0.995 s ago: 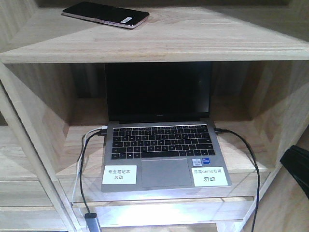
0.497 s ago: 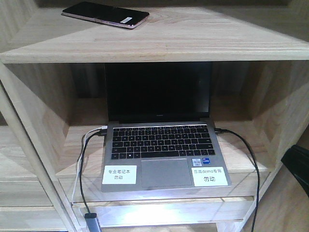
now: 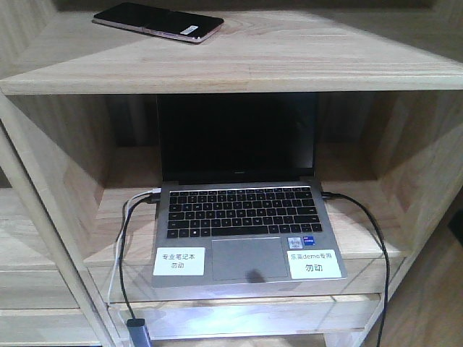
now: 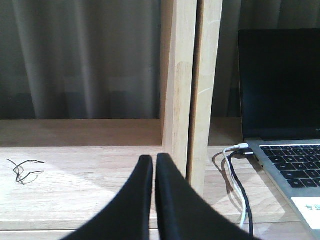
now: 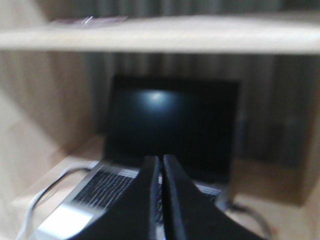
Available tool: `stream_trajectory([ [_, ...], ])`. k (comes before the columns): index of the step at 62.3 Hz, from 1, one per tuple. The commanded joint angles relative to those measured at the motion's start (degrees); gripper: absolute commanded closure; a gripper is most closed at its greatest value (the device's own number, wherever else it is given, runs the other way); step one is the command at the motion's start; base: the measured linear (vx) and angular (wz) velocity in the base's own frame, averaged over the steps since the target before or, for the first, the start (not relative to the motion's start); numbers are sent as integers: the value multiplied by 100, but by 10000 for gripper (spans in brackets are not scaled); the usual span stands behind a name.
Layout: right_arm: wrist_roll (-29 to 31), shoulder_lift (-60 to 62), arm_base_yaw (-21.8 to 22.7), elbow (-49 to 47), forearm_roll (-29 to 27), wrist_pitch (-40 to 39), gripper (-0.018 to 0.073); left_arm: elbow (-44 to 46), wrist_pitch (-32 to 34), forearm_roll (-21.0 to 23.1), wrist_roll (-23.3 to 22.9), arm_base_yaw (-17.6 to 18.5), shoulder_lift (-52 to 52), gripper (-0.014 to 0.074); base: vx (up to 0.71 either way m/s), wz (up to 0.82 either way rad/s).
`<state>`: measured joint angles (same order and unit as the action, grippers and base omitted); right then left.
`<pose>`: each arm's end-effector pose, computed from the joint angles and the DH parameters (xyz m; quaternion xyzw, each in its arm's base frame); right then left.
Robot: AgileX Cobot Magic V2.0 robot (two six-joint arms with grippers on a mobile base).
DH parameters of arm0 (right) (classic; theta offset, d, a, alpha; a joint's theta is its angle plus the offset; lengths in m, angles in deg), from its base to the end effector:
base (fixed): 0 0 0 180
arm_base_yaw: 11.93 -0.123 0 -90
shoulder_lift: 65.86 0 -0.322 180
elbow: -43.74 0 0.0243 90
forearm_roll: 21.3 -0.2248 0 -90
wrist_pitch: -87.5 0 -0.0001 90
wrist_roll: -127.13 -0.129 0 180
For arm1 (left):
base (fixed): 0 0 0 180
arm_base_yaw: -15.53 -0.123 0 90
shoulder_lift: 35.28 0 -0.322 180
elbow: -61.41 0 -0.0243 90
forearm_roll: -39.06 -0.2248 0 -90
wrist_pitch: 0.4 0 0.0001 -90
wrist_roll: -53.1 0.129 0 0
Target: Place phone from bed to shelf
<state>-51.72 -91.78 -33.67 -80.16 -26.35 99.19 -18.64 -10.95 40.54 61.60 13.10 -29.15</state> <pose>0.0533 0.0238 0.3107 -0.1198 0.7195 0.1575 0.6657 0.0306 0.0007 0.1814 0.0317 0.7467 0.0531 0.6623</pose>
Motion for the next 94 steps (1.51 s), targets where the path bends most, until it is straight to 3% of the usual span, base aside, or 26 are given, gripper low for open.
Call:
stream_trajectory([
  [1,-345,-50,22,-143,467,-611,566,122,415,52,-33,20,-77,595,0,0],
  [27,-345,-50,50,-17,467,-688,566,122,415,52,-33,20,-77,595,0,0],
  [47,-410,451,1340,998,423,-1169,566,122,415,52,-33,20,-77,595,0,0],
  [72,-324,2052,2367,2356,418,-1389,566,122,415,52,-33,20,-77,595,0,0],
  [94,-17,2038,2406,2387,443,-1207,566,122,415,52,-33,20,-77,595,0,0],
])
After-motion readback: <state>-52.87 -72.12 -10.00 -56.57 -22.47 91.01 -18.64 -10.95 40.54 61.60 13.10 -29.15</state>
